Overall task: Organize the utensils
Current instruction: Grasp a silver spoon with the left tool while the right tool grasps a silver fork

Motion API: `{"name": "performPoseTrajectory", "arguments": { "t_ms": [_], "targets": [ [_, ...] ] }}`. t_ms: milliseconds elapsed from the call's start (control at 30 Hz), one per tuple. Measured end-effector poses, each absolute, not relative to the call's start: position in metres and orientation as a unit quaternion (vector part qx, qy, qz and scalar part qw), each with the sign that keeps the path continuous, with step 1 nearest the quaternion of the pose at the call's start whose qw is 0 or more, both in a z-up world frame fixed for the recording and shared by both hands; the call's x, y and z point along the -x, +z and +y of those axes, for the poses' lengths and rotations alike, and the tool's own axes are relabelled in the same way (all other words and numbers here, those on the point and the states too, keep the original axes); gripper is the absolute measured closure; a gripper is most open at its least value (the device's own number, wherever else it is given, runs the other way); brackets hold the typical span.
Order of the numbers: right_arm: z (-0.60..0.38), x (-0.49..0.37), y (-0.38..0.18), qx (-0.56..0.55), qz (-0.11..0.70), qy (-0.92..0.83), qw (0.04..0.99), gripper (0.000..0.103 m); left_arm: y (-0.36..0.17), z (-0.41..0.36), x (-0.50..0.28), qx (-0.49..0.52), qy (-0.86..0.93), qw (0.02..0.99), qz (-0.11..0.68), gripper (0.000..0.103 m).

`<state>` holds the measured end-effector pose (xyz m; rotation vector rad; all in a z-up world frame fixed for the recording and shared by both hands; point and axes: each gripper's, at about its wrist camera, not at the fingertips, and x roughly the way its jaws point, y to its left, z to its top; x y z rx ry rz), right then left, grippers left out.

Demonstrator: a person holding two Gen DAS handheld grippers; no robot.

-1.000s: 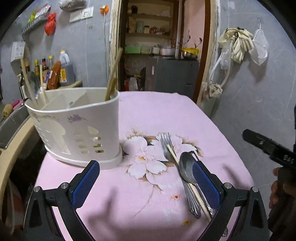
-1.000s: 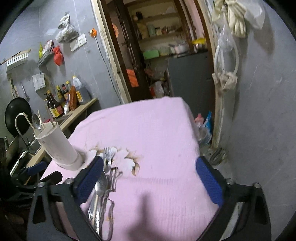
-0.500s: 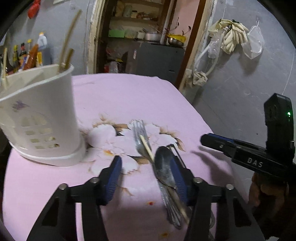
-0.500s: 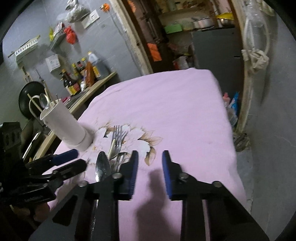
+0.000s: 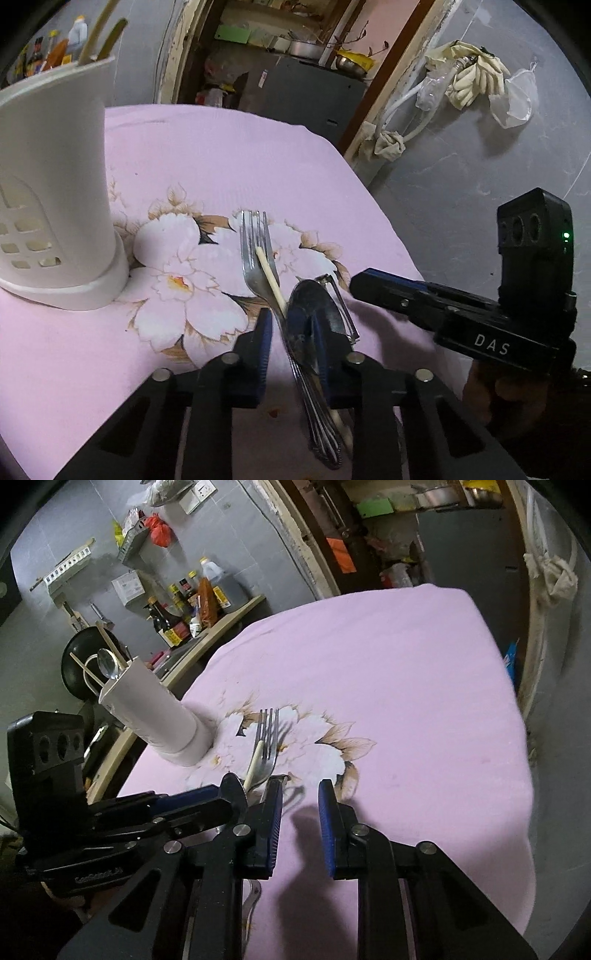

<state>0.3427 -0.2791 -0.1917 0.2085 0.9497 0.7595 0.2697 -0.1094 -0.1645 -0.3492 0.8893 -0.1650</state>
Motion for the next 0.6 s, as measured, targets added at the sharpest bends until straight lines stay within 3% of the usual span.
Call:
{"name": "performPoseTrajectory", "arguments": {
  "t_ms": [333,600],
  "targets": [
    [-0.263,-0.353,-0.198,-0.097,0.464,0.366,0.801,0.085,-0.163,-0.103,-0.272,0.19,-0.083,0.876,0.436,0.099],
    [-0.248,-0.359,-0.201,-0.074,0.492,0.36,0.789,0.085,-0.16,-0.095,-0.269,0.193,-0.072,0.873,0.442,0.099]
  ]
}}
